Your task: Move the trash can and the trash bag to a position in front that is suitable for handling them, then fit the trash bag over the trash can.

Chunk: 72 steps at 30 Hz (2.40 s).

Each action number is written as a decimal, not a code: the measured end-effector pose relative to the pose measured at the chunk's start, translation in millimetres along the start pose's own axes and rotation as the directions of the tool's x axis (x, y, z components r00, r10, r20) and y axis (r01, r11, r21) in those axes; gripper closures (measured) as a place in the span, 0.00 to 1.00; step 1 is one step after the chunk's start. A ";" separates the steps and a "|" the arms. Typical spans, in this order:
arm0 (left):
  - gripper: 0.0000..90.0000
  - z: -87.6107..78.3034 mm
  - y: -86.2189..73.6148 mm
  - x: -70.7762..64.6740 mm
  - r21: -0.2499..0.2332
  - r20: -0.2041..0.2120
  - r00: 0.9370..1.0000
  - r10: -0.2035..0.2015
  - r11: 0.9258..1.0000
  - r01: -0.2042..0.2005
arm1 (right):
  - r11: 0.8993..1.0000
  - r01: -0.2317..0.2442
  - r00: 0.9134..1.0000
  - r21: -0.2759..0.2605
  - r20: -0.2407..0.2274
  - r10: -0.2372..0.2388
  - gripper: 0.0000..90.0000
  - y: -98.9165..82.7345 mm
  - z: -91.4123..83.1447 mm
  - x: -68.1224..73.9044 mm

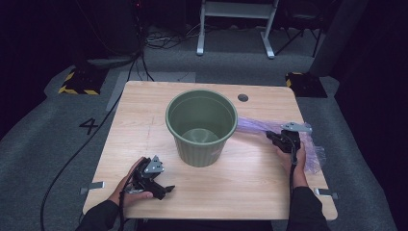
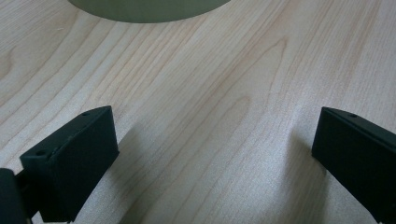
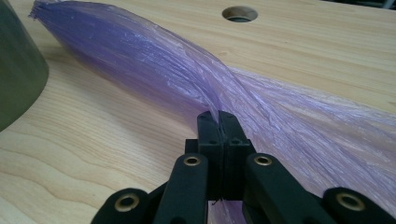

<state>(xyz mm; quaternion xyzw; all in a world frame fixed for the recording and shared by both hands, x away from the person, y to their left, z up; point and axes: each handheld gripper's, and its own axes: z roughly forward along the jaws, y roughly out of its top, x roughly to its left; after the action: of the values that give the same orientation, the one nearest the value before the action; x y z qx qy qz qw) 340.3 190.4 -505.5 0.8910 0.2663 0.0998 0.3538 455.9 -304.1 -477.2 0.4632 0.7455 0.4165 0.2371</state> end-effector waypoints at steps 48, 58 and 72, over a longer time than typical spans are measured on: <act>0.00 -0.3 -0.3 0.0 -0.001 -0.003 1.000 -0.002 1.000 0.002 | 0.985 -0.032 0.996 -0.171 0.073 0.045 1.00 37.1 -35.0 -10.1; 0.00 -0.3 -0.4 -0.2 -0.002 -0.004 1.000 -0.002 1.000 0.002 | 0.980 0.013 0.997 -0.199 0.078 0.002 1.00 62.9 -46.5 -0.8; 0.00 -0.3 -0.4 -0.2 -0.002 -0.004 1.000 -0.003 1.000 0.003 | 0.969 0.023 0.996 -0.248 0.094 0.000 1.00 91.3 -57.0 5.4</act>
<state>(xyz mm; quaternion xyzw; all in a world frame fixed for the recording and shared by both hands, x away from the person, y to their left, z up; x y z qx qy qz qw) 339.9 190.7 -505.5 0.8902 0.2682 0.1013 0.3541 456.3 -301.7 -369.5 0.4445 0.6782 0.4831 0.3303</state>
